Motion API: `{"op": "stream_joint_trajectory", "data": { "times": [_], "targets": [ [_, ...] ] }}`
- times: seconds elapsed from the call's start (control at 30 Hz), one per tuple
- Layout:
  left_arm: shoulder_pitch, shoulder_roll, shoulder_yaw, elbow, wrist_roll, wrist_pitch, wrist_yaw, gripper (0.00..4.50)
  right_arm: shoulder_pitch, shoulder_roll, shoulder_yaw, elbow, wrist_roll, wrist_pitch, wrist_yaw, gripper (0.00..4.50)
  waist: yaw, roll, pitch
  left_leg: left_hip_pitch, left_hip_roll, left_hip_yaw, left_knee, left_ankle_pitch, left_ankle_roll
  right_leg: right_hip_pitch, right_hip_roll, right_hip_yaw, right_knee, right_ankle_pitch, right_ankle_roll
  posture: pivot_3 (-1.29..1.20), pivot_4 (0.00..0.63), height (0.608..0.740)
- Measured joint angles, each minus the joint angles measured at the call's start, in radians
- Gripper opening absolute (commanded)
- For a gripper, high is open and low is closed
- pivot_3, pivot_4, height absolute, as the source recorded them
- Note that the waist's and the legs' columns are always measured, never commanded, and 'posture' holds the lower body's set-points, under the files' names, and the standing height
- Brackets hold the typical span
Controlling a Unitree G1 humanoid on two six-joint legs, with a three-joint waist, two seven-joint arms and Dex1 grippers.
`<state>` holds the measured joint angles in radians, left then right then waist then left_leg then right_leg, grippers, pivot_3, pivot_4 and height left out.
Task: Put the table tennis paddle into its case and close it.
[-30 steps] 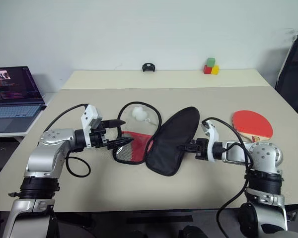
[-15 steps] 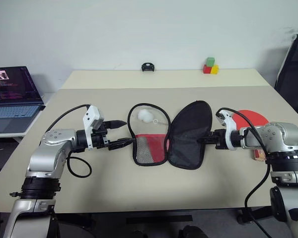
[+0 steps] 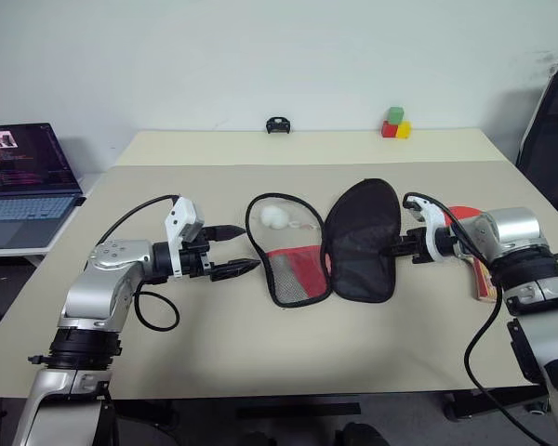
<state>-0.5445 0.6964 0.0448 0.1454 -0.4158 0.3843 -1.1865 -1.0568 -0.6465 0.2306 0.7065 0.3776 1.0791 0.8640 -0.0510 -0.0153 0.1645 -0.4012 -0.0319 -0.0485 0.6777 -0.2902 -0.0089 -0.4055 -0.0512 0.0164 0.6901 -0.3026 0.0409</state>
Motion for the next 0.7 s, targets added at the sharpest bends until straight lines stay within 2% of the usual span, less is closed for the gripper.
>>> {"op": "stream_joint_trajectory", "data": {
  "times": [0.4,0.67,0.7],
  "targets": [
    [-0.001,-0.020,-0.004,-0.024,0.000,0.000,0.001,4.50,-0.091,0.009,0.028,0.212,-0.183,-0.157,0.139,0.04,0.002,0.000,0.000,0.000,0.000,0.000,0.000,0.001,-0.001,0.000,0.000,0.000,0.000,0.000,0.000,0.00,0.150,0.740],
    [-0.012,-0.034,-0.020,-0.030,0.000,0.000,0.000,4.50,-0.102,0.050,-0.018,0.282,-0.236,-0.249,0.091,0.04,0.001,0.000,0.000,0.000,0.000,0.000,0.000,0.002,-0.003,0.000,0.000,0.000,0.000,0.000,0.000,0.00,0.150,0.740],
    [-0.013,-0.034,-0.020,-0.030,0.000,0.000,-0.001,4.50,-0.103,0.053,-0.025,0.288,-0.241,-0.261,0.078,0.26,0.001,0.000,0.000,0.000,0.000,0.000,0.000,0.002,-0.003,0.000,0.000,0.000,0.000,0.000,0.000,0.00,0.150,0.740]
  ]
}}
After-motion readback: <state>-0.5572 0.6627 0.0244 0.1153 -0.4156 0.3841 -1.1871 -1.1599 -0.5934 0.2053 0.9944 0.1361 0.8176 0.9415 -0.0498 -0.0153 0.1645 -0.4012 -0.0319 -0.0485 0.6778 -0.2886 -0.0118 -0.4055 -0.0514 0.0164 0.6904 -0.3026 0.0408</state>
